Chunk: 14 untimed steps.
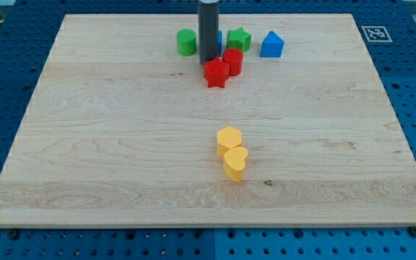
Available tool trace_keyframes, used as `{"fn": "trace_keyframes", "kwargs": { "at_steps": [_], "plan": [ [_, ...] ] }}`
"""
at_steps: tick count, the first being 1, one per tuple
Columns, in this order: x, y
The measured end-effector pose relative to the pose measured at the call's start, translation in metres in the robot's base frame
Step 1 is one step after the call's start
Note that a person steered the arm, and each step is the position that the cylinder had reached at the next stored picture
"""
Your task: Slide the red star along with the red circle to the center right
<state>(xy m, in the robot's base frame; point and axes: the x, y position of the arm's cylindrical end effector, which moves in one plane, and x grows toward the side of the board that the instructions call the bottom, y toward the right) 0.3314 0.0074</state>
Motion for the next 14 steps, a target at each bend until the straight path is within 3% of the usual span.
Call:
{"fn": "trace_keyframes", "kwargs": {
  "at_steps": [2,4,5,7,8,9,11,14],
  "plan": [
    [0.021,0.068],
    [0.09,0.131],
    [0.094,0.108],
    [0.057,-0.055],
    [0.03,-0.082],
    [0.017,-0.075],
    [0.033,-0.029],
    [0.021,-0.027]
  ]
}}
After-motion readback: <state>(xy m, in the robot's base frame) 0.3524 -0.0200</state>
